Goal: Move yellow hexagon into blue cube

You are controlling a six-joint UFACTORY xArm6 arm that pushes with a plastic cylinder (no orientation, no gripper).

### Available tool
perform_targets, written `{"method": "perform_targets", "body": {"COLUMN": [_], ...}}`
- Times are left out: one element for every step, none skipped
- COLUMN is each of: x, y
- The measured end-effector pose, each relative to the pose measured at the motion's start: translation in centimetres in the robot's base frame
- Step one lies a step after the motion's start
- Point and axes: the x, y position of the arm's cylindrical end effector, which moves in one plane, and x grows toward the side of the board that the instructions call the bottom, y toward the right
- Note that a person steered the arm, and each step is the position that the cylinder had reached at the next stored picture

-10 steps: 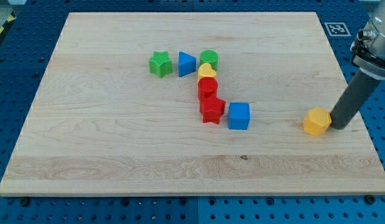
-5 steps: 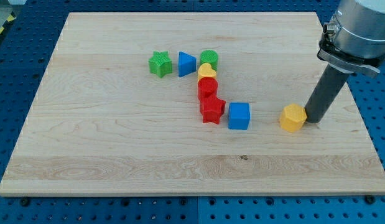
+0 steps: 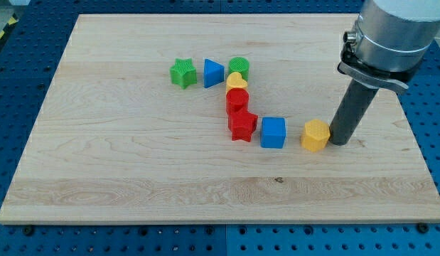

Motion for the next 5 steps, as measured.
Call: {"method": "perform_targets", "body": {"x": [-0.1, -0.1, -0.1, 2.0, 5.4], "y": [-1.7, -2.8, -2.8, -1.5, -0.2]}}
